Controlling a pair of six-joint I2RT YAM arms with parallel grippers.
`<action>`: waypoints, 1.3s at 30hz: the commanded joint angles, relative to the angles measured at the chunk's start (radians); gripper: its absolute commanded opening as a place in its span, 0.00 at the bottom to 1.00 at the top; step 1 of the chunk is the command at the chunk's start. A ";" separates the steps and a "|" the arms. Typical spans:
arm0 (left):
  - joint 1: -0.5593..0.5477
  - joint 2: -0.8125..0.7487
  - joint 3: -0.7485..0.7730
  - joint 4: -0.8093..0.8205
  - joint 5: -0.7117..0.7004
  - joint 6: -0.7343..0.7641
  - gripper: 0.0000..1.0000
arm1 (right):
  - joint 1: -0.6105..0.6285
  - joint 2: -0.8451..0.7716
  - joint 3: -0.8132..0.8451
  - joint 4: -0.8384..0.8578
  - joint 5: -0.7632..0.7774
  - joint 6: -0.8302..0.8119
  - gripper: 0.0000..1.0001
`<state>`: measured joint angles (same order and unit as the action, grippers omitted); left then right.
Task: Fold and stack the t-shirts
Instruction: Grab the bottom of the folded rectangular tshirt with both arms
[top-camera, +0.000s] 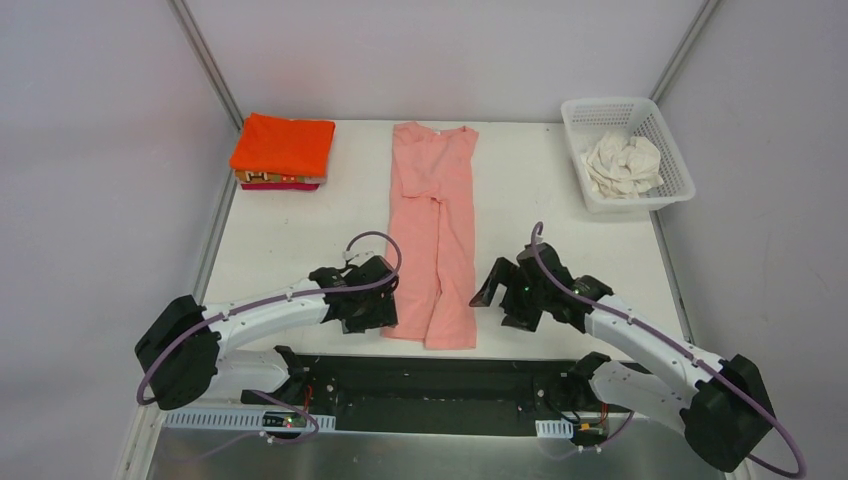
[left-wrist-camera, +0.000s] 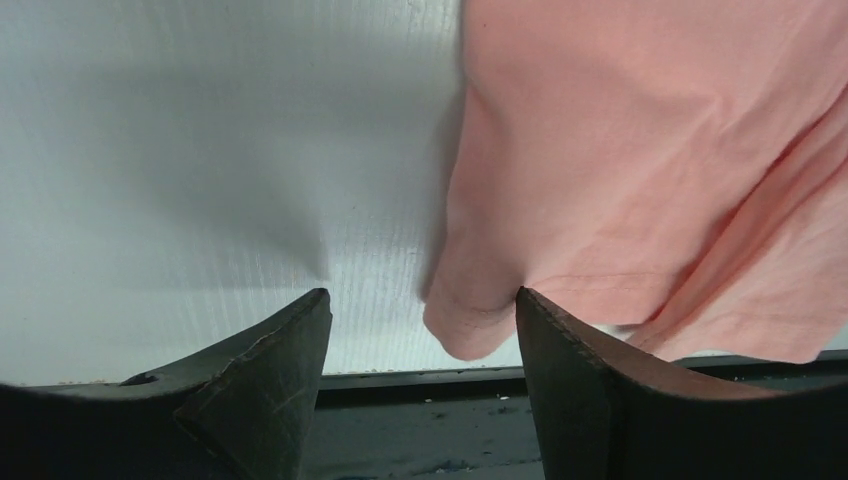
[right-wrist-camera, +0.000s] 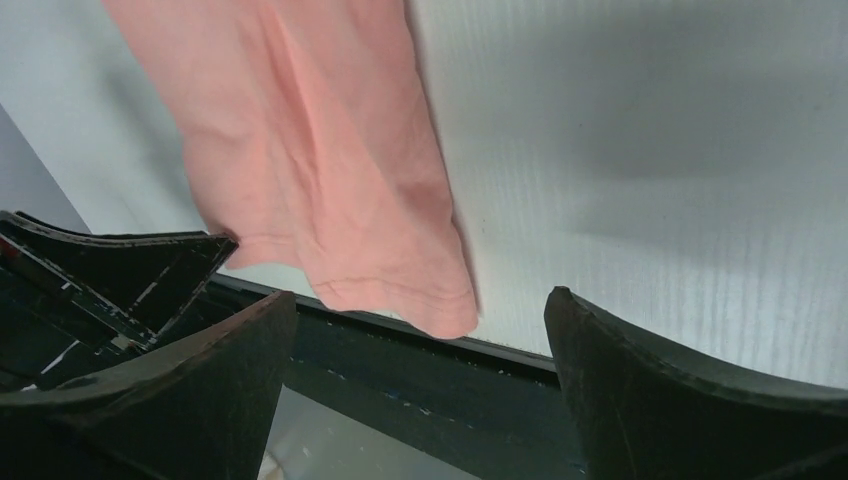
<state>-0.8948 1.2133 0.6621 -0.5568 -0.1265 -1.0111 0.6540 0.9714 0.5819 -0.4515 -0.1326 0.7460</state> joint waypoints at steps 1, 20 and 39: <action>0.009 -0.011 -0.049 0.064 0.039 -0.031 0.65 | 0.053 0.022 -0.050 0.061 -0.040 0.099 0.98; 0.011 -0.031 -0.153 0.137 0.078 -0.075 0.00 | 0.207 0.102 -0.113 0.126 0.021 0.245 0.73; 0.010 -0.090 -0.210 0.150 0.119 -0.101 0.00 | 0.294 0.174 -0.140 0.116 0.056 0.289 0.00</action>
<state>-0.8883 1.1442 0.5045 -0.3618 -0.0505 -1.0935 0.9245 1.1885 0.4644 -0.2543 -0.1085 1.0176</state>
